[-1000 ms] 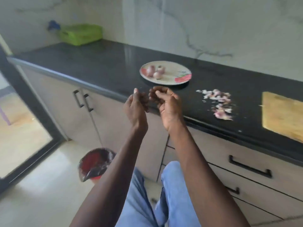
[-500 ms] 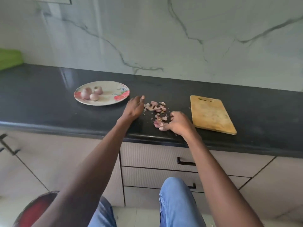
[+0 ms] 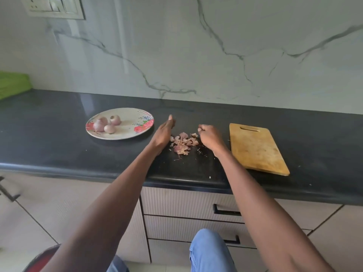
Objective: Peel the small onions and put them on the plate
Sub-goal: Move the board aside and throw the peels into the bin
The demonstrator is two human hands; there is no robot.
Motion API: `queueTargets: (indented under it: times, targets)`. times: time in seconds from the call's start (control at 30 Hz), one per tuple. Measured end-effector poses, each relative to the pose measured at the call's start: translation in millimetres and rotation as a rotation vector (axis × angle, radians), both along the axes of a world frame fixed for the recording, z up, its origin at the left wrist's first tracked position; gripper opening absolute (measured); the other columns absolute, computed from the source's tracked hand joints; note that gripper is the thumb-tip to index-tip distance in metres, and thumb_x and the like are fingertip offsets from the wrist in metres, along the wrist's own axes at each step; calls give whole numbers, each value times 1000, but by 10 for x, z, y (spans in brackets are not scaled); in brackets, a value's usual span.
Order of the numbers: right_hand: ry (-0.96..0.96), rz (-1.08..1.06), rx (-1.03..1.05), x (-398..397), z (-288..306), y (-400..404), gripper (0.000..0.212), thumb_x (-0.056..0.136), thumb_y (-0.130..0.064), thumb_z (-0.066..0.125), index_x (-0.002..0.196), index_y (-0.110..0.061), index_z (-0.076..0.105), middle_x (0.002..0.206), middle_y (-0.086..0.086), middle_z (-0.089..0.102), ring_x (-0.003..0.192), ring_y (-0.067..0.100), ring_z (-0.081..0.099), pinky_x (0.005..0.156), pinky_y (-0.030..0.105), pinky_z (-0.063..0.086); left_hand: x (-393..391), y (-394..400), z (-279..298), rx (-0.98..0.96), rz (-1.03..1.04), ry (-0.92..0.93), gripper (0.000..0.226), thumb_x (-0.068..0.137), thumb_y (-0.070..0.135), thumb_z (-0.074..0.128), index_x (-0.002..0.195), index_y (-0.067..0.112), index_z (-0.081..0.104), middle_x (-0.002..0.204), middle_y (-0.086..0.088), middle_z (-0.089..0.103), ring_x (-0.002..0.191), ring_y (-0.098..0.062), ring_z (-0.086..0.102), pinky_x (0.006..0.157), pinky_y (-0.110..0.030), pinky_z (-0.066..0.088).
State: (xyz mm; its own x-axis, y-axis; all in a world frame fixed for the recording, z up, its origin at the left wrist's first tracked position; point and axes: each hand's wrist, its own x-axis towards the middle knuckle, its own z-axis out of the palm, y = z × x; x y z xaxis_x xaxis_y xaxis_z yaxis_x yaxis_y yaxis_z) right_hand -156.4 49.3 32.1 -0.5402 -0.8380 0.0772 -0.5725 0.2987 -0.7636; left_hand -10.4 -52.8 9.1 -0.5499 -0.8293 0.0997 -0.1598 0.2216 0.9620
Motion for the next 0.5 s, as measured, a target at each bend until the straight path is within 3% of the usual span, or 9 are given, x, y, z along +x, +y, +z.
queueTargets:
  times: [0.1,0.2,0.3,0.4,0.47,0.5]
  targets:
    - [82,122,136,41,-52,-120,41,106,-11,38,146,-9,49,153,11,47,139,29,44,109,34,36,-174,14,18,-21,-55,-71,74,105,61,20,154,9,39,154,-15,44,143,-26,41,121,-44,29]
    - [76,218,115,69,-115,-176,36,103,-10,43,132,-14,63,136,9,63,125,26,57,90,28,41,-208,-9,-64,46,-75,13,74,104,63,24,153,11,37,152,-18,46,138,-26,48,119,-46,34]
    - [-34,238,59,65,-116,-196,36,106,-21,48,140,-15,58,143,4,58,133,22,51,97,24,33,-138,-36,-100,166,-33,252,69,107,54,24,156,7,29,155,-22,39,141,-30,44,119,-44,35]
    - [-7,266,108,102,-117,-268,47,106,-41,46,147,-19,50,151,4,50,139,24,46,106,31,32,-123,-45,-87,201,-30,308,69,107,55,23,158,9,23,160,-24,30,146,-31,37,121,-42,29]
    - [49,309,160,185,-126,-306,53,104,-48,46,151,-24,44,152,6,49,138,26,46,108,38,35,-131,-34,-97,225,-20,313,70,106,56,24,159,10,22,155,-22,38,141,-30,43,115,-39,34]
    - [60,328,164,232,-140,-312,53,103,-49,48,151,-26,44,147,7,55,130,24,53,102,36,40,-126,-25,-100,238,0,325,72,106,57,24,159,9,23,147,-20,46,135,-28,48,111,-37,37]
